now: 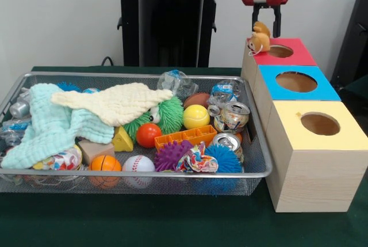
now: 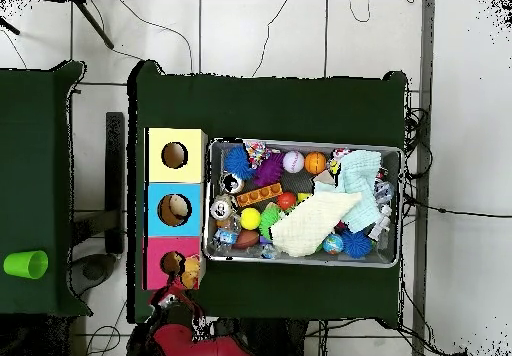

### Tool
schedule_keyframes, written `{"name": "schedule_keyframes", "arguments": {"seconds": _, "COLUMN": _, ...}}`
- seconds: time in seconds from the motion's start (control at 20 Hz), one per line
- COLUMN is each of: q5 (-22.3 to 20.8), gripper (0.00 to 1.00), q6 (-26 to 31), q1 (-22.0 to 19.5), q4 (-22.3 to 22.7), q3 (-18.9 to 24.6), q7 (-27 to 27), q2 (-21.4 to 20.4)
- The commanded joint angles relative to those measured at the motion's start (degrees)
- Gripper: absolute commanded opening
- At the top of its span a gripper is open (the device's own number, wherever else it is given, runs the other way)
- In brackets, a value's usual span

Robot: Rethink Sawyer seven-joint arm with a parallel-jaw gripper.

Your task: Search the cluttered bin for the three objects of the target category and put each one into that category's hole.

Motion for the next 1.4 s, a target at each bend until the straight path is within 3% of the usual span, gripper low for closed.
{"name": "schedule_keyframes", "arguments": {"seconds": 0.05, "q5": 2.0, "gripper": 1.00, "q6": -3.4, "q1": -0.7, "q4": -7.4, "q3": -0.5, "q7": 3.9, "q2": 4.7}}
{"name": "schedule_keyframes", "arguments": {"seconds": 0.1, "q5": 2.0, "gripper": 0.00, "q6": -3.2, "q1": -0.6, "q4": -7.5, "q3": -0.6, "q7": 3.8, "q2": 4.7}}
{"name": "schedule_keyframes", "arguments": {"seconds": 0.6, "q5": 5.4, "gripper": 0.00, "q6": -0.9, "q1": 0.5, "q4": -7.7, "q3": -0.9, "q7": 6.0, "q2": 3.4}}
{"name": "schedule_keyframes", "arguments": {"seconds": 0.8, "q5": 6.1, "gripper": 0.00, "q6": 2.9, "q1": -1.7, "q4": -7.1, "q3": 1.4, "q7": 6.6, "q2": 0.6}}
{"name": "schedule_keyframes", "arguments": {"seconds": 1.2, "q5": 12.4, "gripper": 0.00, "q6": 8.9, "q1": 1.5, "q4": -8.2, "q3": 1.1, "q7": 5.8, "q2": -1.4}}
{"name": "schedule_keyframes", "arguments": {"seconds": 1.4, "q5": 13.2, "gripper": 0.00, "q6": 10.4, "q1": 0.9, "q4": -8.2, "q3": 1.8, "q7": 5.0, "q2": -2.1}}
